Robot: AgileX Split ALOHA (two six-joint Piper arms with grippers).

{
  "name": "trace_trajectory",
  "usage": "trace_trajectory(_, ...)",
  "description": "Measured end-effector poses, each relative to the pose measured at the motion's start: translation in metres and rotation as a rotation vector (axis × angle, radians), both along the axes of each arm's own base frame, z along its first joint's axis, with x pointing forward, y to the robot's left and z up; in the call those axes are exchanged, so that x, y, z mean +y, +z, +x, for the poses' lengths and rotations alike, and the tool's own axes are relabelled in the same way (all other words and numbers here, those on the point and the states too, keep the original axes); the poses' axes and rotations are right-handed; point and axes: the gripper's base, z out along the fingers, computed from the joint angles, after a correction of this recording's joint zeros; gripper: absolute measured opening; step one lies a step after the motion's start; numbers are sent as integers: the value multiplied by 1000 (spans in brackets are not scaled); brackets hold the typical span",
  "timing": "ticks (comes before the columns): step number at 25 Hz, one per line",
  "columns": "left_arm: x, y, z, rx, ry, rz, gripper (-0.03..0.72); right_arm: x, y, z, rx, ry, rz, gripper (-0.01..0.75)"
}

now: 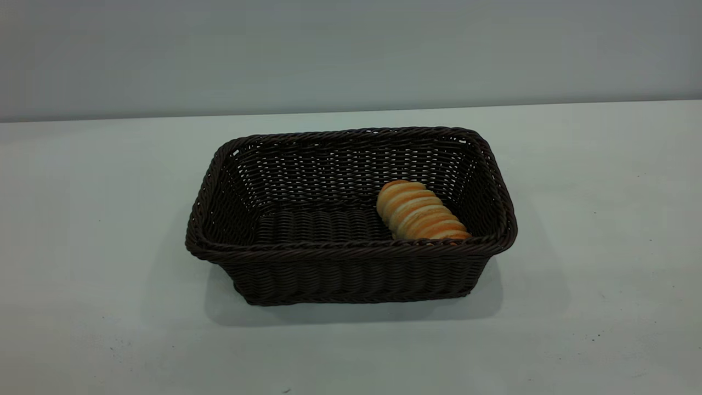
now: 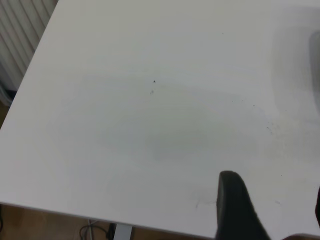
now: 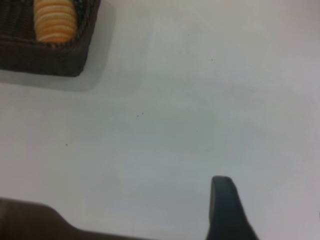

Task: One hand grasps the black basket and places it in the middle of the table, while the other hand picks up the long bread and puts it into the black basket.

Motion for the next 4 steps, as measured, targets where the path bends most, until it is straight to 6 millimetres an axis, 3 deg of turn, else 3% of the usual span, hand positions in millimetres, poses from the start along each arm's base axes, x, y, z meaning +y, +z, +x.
trace_trajectory(4,0,0,0,0,0,0,449,0,0,0,0,0,0,421)
